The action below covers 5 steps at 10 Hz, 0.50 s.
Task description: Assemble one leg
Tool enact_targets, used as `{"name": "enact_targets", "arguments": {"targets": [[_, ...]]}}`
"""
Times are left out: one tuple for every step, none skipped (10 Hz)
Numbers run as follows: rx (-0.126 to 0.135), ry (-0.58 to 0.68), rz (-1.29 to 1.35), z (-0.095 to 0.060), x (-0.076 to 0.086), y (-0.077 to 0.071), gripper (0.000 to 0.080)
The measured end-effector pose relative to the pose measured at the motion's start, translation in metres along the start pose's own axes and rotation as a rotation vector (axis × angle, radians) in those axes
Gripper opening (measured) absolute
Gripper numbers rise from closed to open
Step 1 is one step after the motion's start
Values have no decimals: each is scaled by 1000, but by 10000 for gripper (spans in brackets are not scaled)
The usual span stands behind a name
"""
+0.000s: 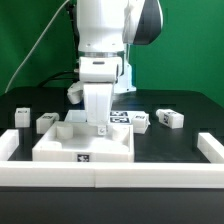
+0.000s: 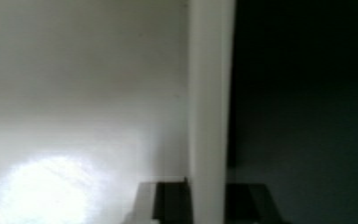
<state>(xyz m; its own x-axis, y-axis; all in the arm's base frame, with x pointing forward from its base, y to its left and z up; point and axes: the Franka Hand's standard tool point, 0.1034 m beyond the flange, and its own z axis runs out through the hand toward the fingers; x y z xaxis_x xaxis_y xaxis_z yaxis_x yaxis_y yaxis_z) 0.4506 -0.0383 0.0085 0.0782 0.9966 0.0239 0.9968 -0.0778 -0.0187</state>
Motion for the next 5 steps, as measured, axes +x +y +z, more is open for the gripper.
{"name": "enact_targets", "arguments": {"targets": [[-1,-3,-20,0,0,0,58],[-5,-9,-56,0,4,2,58],[-7,-14,-83,0,10,2,58],[-7,-14,-78,0,7,2,58],[-7,-14,-76,0,6,2,58]]}}
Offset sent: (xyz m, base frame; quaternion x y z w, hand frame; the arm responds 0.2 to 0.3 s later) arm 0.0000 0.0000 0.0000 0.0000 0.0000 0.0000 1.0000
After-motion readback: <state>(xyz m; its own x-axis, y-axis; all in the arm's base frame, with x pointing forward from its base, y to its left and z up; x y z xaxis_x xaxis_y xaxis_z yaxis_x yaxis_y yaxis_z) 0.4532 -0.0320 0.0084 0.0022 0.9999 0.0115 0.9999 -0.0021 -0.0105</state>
